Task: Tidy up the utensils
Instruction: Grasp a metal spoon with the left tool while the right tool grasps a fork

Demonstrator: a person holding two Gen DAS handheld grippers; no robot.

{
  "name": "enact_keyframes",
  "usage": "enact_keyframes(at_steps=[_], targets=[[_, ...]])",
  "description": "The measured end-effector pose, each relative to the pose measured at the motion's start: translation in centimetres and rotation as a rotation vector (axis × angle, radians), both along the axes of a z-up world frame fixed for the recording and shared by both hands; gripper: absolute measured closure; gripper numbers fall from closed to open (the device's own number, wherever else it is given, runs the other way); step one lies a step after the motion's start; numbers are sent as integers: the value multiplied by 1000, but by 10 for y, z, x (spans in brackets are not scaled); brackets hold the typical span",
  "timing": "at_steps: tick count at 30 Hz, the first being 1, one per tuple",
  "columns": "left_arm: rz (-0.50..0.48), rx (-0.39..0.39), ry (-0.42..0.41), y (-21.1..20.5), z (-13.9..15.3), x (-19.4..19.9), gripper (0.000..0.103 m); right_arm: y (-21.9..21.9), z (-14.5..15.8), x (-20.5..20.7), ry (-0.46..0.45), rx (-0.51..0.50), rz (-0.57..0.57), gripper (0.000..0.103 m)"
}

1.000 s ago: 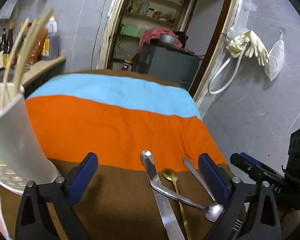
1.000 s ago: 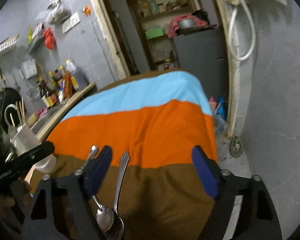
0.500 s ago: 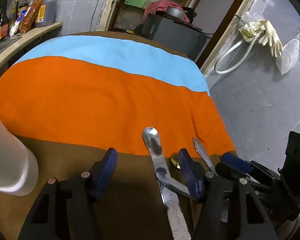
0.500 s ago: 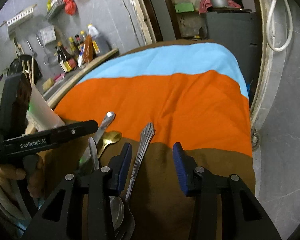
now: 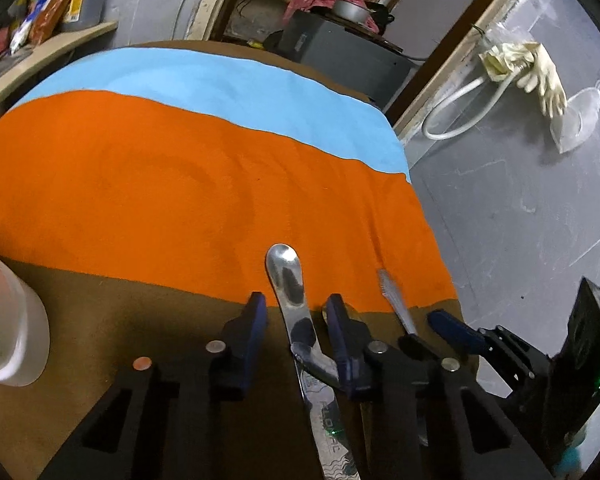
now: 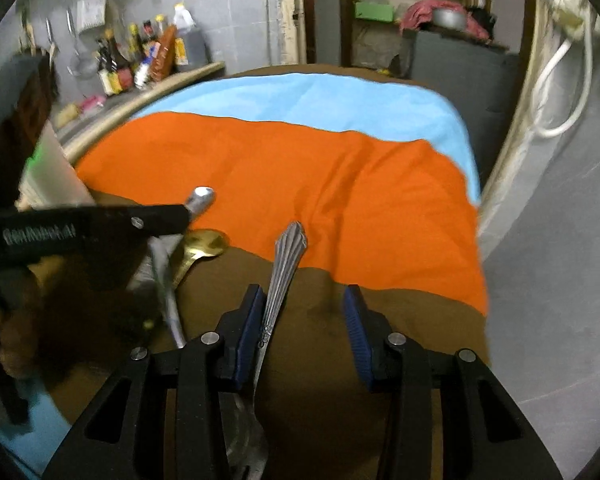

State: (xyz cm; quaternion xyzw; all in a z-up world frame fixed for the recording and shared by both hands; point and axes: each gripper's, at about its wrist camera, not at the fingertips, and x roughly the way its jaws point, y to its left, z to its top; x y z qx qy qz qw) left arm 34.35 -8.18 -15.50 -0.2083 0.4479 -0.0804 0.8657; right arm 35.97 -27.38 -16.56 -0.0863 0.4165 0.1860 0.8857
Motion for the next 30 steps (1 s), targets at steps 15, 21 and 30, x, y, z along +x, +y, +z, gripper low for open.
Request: enact_keyframes(at_steps=[15, 21, 30], targets=[[-86, -98, 117, -4, -9, 31, 89, -49, 2, 12, 73, 152, -151, 87], [-118, -49, 129, -17, -9, 37, 89, -47, -12, 24, 121, 200, -121, 86], [-140, 30, 109, -32, 3, 36, 100, -48, -17, 27, 139, 244, -161, 90]])
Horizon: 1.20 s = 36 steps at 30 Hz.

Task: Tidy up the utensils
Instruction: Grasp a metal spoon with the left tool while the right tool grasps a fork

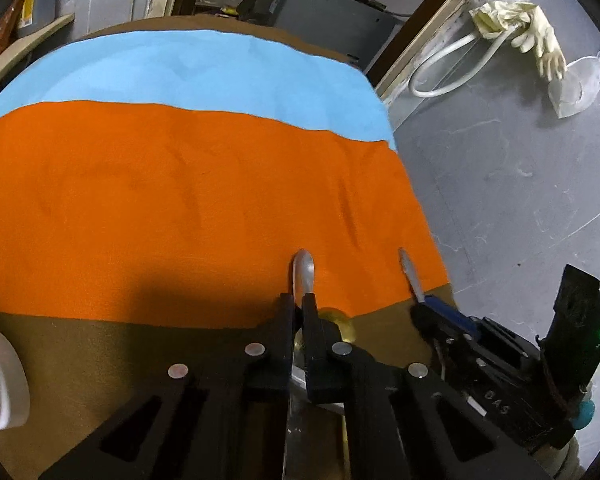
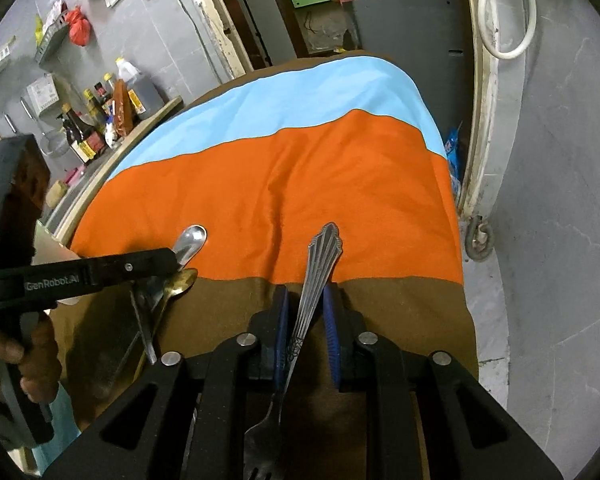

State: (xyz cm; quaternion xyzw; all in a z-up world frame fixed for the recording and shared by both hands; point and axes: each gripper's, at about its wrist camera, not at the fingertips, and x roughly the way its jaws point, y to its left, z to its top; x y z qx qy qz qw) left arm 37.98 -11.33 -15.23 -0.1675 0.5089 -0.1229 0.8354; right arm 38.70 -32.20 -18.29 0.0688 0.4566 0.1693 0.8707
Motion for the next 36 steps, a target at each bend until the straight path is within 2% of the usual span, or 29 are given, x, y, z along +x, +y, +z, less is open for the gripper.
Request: enact_keyframes(at_steps=[6, 25, 30, 36], targets=[[-27, -8, -4, -6, 3, -6, 101, 3, 6, -1, 14, -6, 22, 94], [-71, -111, 104, 2, -8, -5, 99, -2, 5, 0, 73, 19, 36, 94], [-103, -85, 110, -5, -8, -6, 98, 1, 4, 0, 82, -1, 48, 94], [-162, -24, 110, -13, -5, -7, 97, 15, 7, 4, 104, -95, 91, 94]])
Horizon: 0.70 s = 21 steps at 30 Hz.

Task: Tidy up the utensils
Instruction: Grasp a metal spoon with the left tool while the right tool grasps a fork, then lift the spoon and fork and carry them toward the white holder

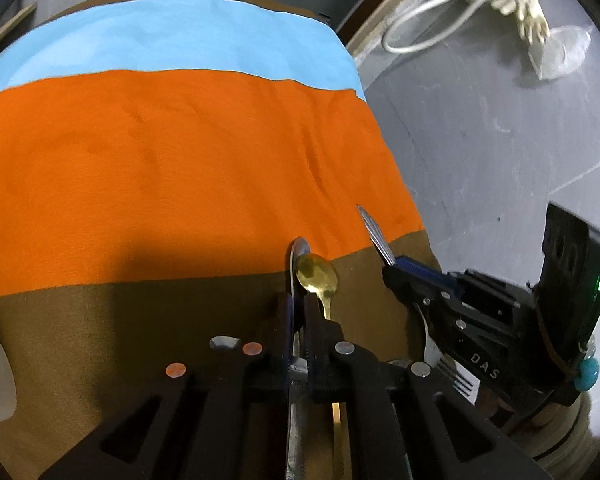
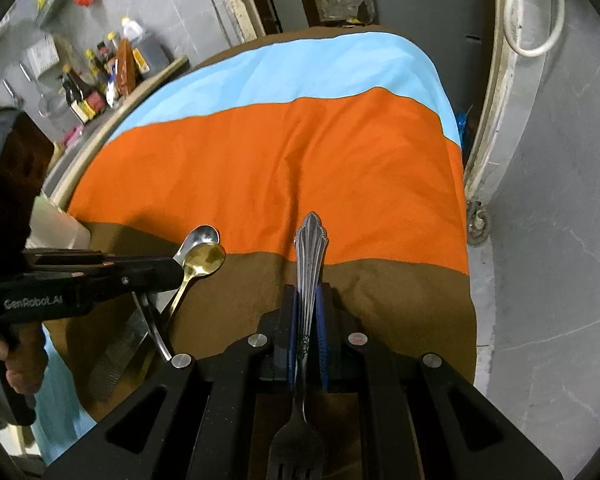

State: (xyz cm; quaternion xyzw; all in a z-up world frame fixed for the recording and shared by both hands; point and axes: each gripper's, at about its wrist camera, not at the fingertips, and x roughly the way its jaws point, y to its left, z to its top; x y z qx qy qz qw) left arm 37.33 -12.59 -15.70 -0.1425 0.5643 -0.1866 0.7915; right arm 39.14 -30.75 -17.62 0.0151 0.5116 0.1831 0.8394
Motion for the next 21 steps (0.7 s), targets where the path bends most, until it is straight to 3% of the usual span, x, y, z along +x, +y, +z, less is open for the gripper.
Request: enact_keyframes(at_steps=[8, 12, 21], targets=[[52, 55, -86, 6, 16, -20, 101, 1, 4, -3, -8, -7, -25, 95], [137, 52, -140, 29, 29, -36, 101, -6, 6, -7, -22, 70, -62, 95], [238, 35, -365, 50, 64, -72, 101, -5, 43, -39, -239, 234, -92, 95]])
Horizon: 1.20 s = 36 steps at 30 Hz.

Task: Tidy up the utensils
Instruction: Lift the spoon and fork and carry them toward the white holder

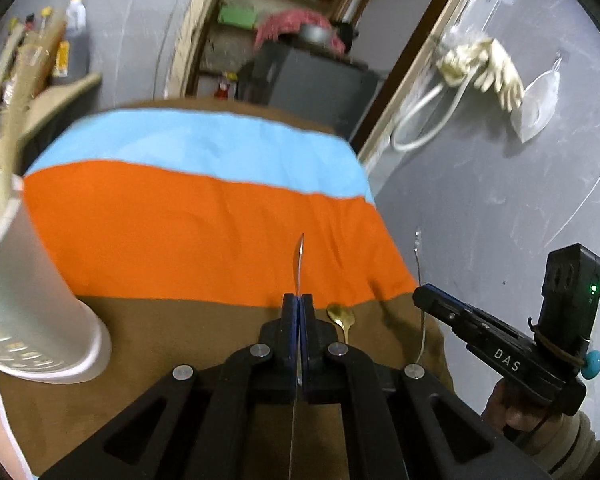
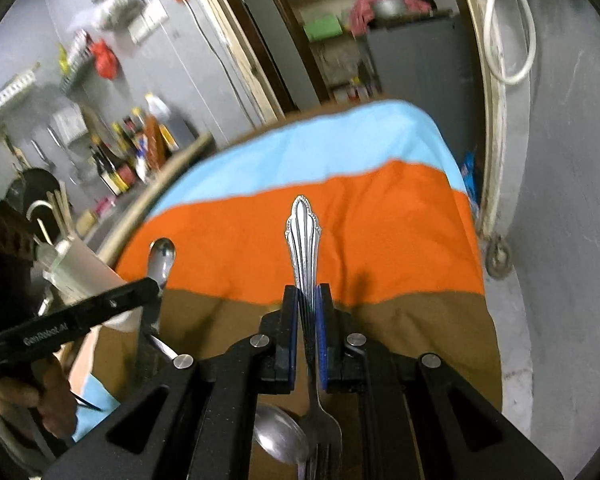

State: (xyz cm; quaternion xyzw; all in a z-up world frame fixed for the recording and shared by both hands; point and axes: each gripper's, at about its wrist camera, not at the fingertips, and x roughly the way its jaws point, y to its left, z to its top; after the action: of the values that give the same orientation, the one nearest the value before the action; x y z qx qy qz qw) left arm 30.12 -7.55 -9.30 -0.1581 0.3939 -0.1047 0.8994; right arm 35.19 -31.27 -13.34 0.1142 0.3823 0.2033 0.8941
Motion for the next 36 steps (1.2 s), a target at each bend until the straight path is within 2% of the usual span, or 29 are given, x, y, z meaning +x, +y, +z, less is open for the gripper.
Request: enact_keyframes(at_steps=[4, 14, 30, 33, 36], targets=[[19, 5, -69, 3, 12, -15, 101, 5, 17, -7, -66, -10, 13, 95], [36, -15, -132, 12, 31, -34, 101, 5, 32, -22, -119, -1, -11, 95], [80, -52, -177, 26, 43, -52, 101, 13, 53, -53, -178, -41, 21, 96], [89, -54, -185, 29, 45, -54, 101, 16, 56, -58, -182, -45, 32, 101], [94, -57, -186, 31, 47, -56, 101, 15, 59, -61, -179, -37, 30, 101]])
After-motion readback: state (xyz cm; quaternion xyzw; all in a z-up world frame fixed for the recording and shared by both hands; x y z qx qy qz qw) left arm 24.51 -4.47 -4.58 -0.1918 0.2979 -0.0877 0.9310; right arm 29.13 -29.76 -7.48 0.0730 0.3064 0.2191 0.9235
